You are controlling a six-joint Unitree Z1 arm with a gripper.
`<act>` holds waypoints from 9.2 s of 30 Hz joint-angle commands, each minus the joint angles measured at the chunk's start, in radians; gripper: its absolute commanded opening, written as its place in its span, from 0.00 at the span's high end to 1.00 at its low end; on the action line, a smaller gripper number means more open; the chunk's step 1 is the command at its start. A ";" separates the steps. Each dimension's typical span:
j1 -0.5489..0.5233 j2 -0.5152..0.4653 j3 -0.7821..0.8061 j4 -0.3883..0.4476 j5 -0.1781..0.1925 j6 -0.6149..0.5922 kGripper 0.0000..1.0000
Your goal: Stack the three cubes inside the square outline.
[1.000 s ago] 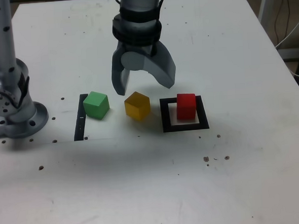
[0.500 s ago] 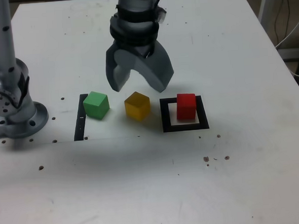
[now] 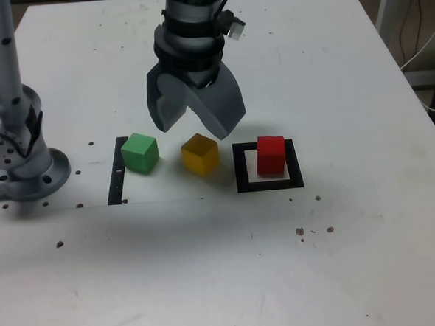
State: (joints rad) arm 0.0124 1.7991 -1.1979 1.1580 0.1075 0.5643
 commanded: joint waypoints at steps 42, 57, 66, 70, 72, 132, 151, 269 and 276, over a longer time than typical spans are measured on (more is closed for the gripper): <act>-0.046 0.080 0.105 -0.130 0.012 -0.086 0.43; -0.055 0.076 0.099 -0.125 0.023 -0.099 0.65; -0.055 0.074 0.096 -0.118 0.024 -0.104 0.65; -0.055 0.070 0.076 -0.083 0.025 -0.119 0.65; -0.055 0.066 0.058 -0.059 0.027 -0.127 0.65; -0.092 0.347 -0.649 0.343 -0.056 -0.457 0.65; -0.073 0.372 -0.654 0.334 -0.058 -0.448 0.65; -0.012 -0.190 0.254 -0.017 0.001 -0.170 0.01; -0.012 -0.180 0.268 -0.029 0.000 -0.166 0.01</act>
State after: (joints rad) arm -0.0018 1.6116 -0.9361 1.1360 0.1084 0.3970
